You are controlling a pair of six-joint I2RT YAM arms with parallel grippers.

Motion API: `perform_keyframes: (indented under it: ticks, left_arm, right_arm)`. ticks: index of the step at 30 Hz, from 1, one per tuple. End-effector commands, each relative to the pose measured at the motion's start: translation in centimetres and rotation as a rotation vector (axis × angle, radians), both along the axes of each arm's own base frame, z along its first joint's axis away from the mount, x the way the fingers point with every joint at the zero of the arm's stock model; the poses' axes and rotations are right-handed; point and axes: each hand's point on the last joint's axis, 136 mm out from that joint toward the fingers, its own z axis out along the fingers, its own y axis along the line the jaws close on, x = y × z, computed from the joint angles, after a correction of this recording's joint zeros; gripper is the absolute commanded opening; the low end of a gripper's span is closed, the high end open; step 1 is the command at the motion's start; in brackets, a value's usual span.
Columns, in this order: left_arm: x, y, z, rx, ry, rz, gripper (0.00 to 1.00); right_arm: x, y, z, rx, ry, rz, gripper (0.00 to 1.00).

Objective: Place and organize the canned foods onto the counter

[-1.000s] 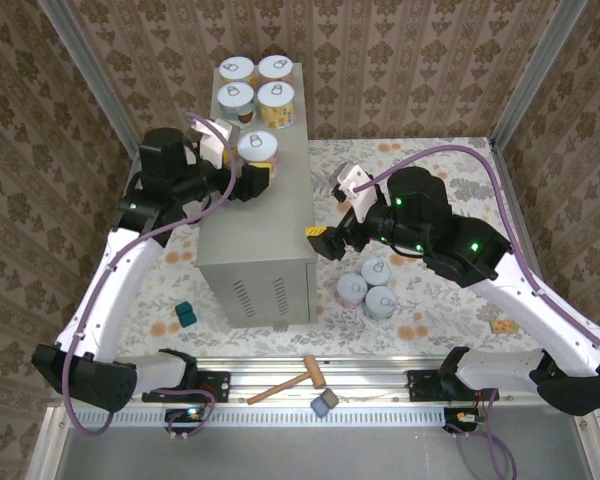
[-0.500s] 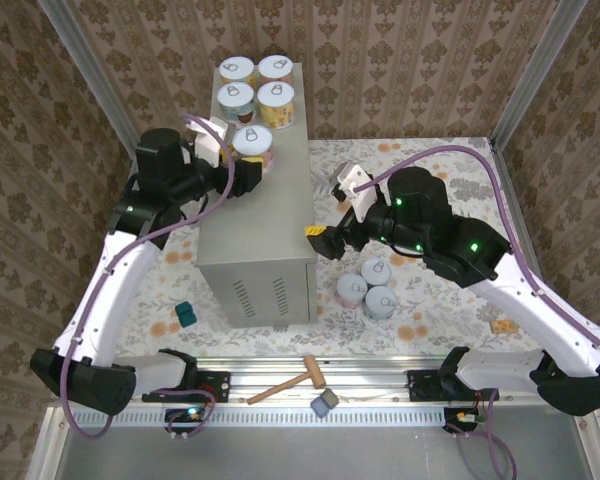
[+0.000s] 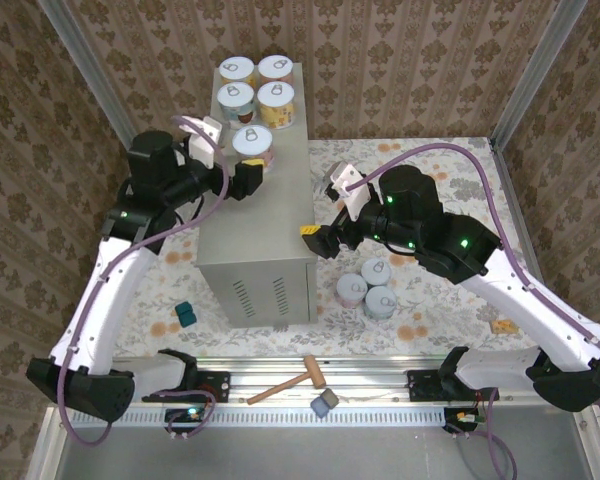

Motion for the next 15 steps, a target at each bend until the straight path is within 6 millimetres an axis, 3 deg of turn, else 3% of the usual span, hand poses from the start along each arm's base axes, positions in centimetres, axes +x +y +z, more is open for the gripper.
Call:
perform_keyframes:
  ticks: [1, 7, 15]
  left_arm:
    - [1.0, -0.6, 0.7, -0.023, -0.017, -0.016, 1.0]
    - [2.3, -1.5, 0.7, -0.047, -0.013, -0.031, 0.98]
    - [2.2, -1.1, 0.7, -0.032, -0.026, -0.008, 0.76]
  right_arm:
    - [-0.1, -0.1, 1.7, 0.038, -0.032, 0.005, 1.0]
    - [-0.1, -0.4, 1.3, 0.035, -0.031, -0.003, 1.0]
    - [-0.1, -0.5, 1.2, 0.041, -0.029, -0.004, 1.0]
